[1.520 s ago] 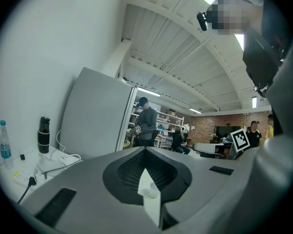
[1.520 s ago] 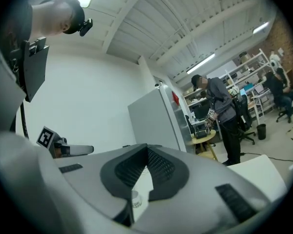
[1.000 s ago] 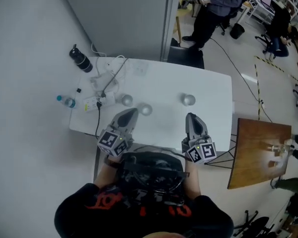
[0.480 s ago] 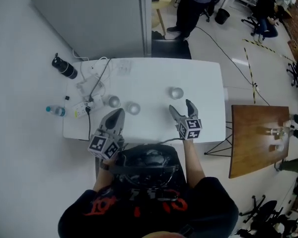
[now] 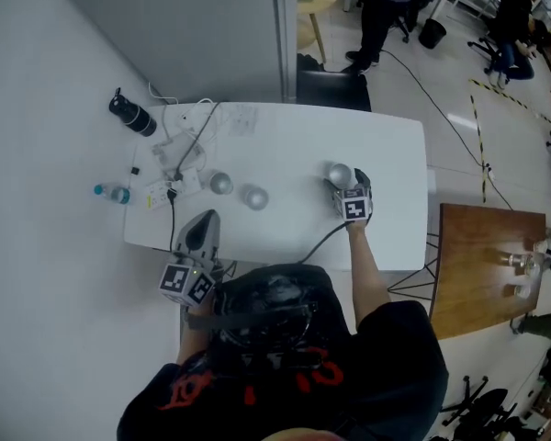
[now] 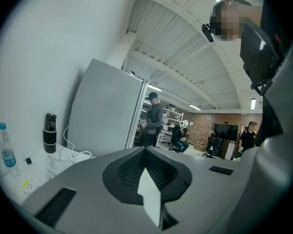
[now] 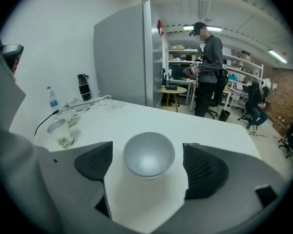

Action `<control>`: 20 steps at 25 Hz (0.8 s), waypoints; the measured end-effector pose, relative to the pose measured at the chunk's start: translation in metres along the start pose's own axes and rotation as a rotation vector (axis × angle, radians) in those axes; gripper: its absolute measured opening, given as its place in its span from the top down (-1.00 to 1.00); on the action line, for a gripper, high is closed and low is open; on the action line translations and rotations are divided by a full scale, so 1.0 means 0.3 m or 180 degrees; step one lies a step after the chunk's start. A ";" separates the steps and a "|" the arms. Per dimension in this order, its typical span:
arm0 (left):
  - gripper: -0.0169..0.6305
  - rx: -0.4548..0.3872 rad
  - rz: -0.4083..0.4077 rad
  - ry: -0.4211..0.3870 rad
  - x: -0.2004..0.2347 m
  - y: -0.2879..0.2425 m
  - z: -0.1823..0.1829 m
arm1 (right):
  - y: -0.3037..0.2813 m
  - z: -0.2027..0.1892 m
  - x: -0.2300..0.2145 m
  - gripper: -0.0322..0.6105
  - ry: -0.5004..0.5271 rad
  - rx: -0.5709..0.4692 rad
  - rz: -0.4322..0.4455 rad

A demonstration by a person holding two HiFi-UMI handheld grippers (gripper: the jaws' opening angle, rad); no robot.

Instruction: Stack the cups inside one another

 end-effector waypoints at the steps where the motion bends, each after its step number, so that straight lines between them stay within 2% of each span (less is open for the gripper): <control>1: 0.96 -0.0006 0.0025 0.0005 0.002 0.005 0.001 | -0.008 0.000 -0.004 -0.53 -0.0001 0.0040 -0.0033; 4: 0.96 0.0009 0.0047 0.0001 -0.001 0.010 0.003 | -0.021 -0.004 -0.004 -0.51 -0.0082 0.0178 0.0015; 5: 0.96 0.0015 0.0040 -0.0001 -0.005 0.009 0.003 | -0.020 -0.005 0.001 -0.32 -0.0104 0.0197 0.0056; 6: 0.96 0.0014 0.0028 0.0001 -0.010 0.009 0.003 | -0.017 -0.007 0.003 -0.22 -0.0109 0.0197 0.0081; 8: 0.96 0.0001 0.0007 0.0019 -0.018 0.007 0.000 | -0.008 -0.011 0.004 -0.22 -0.0078 0.0160 0.0101; 12: 0.96 -0.0001 0.0006 0.0056 -0.016 0.015 -0.011 | 0.049 0.018 0.039 -0.22 0.0104 -0.0105 0.0203; 20: 0.96 -0.0030 -0.0030 0.0114 0.003 0.006 -0.015 | 0.267 0.180 0.258 -0.22 0.0392 -0.0709 0.0763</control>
Point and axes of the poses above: the fingertips, and each gripper's own axes: y backward along the fingers, x to its left, z out of its top, the point moved 10 cm from there along y, backward along the fingers, and after that the axes turned 7 degrees about -y, right-handed, at the moved point
